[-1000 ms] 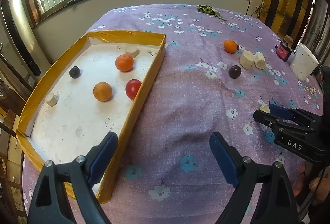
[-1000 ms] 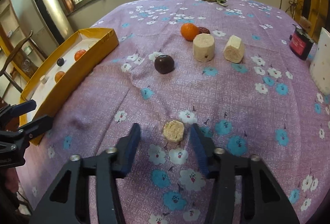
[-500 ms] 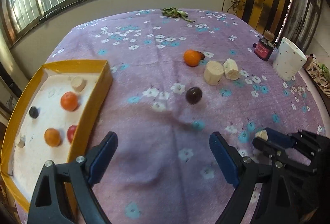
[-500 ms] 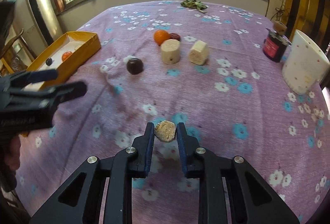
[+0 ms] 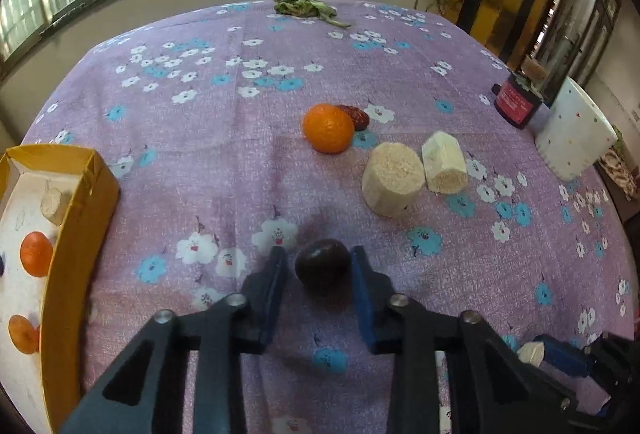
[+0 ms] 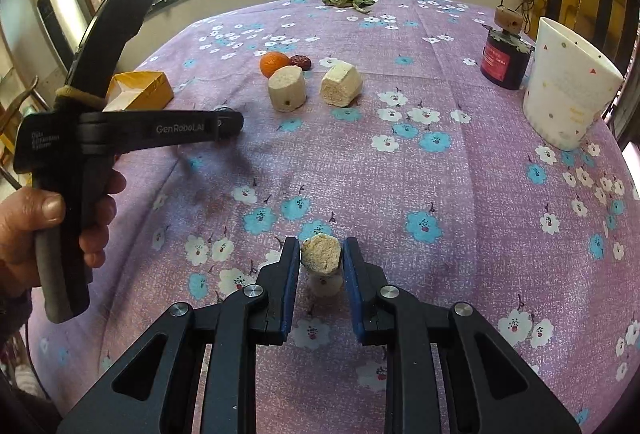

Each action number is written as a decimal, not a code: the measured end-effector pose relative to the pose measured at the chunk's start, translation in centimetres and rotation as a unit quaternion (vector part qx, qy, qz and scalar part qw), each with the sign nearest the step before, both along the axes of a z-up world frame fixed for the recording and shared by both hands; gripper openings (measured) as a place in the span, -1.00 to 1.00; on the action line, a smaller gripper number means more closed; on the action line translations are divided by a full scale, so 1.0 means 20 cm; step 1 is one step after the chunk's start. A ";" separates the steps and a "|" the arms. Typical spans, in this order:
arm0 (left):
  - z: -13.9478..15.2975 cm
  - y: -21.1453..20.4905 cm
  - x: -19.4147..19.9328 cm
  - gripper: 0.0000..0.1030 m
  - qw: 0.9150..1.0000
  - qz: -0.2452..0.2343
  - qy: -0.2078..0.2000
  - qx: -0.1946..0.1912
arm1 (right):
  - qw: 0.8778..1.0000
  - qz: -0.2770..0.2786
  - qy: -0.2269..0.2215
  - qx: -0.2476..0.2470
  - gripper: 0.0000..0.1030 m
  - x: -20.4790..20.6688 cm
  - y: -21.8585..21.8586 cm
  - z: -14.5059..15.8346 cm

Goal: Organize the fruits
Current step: 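Carry the rice cake and plum over the yellow tray with both tools, then open both tools to drop the rice cake and plum into the tray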

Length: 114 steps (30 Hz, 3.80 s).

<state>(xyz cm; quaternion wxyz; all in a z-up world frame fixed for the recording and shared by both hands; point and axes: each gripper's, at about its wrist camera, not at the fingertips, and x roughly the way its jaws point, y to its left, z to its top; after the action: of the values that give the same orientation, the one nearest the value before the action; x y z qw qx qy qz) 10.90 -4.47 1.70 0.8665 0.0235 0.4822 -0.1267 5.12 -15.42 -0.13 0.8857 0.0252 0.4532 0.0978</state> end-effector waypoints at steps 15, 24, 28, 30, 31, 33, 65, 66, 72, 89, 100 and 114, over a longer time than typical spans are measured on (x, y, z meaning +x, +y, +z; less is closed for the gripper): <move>0.05 0.17 -0.27 -0.48 1.000 0.003 0.003 -0.018 | 1.000 -0.013 -0.020 -0.013 -0.58 -0.07 0.02 0.07; 0.10 0.28 -0.46 -0.48 1.000 0.001 -0.009 -0.025 | 0.999 -0.010 -0.020 -0.025 -0.58 -0.12 0.12 0.09; 0.11 0.33 -0.51 -0.48 1.000 0.005 -0.004 -0.029 | 0.999 -0.006 -0.024 -0.027 -0.58 -0.14 0.17 0.11; 0.11 0.35 -0.53 -0.48 0.999 0.004 -0.004 -0.033 | 0.999 -0.003 -0.028 -0.028 -0.58 -0.15 0.21 0.13; 0.12 0.36 -0.54 -0.48 0.999 0.004 -0.004 -0.033 | 0.999 -0.001 -0.030 -0.029 -0.58 -0.15 0.23 0.14; 0.13 0.38 -0.55 -0.48 0.999 0.003 -0.006 -0.035 | 0.999 0.002 -0.031 -0.031 -0.58 -0.15 0.26 0.15; 0.34 1.22 -0.60 -0.48 0.987 0.141 -0.057 -0.050 | 0.986 0.145 -0.070 -0.031 -0.59 0.03 1.13 0.32; 0.33 1.26 -0.60 -0.48 0.986 0.149 -0.057 -0.048 | 0.985 0.152 -0.071 -0.031 -0.59 0.04 1.16 0.33; 0.29 1.46 -0.61 -0.48 0.980 0.187 -0.053 -0.042 | 0.979 0.186 -0.074 -0.030 -0.59 0.05 1.36 0.33; 0.12 1.73 -0.58 -0.48 0.974 0.224 -0.021 -0.025 | 0.970 0.241 -0.018 -0.032 -0.59 0.13 1.72 0.10; 0.06 1.74 -0.52 -0.48 0.977 0.212 -0.016 -0.010 | 0.969 0.243 0.007 -0.040 -0.58 0.17 1.77 0.00; 0.05 1.69 -0.52 -0.43 0.978 0.204 -0.019 0.028 | 0.971 0.232 0.007 -0.049 -0.34 0.17 1.73 0.01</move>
<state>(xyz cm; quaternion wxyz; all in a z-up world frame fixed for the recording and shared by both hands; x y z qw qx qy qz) 0.56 29.34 2.71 0.8824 -0.0490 0.4632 0.0666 8.49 19.15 0.01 0.8359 -0.1240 0.4566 0.2783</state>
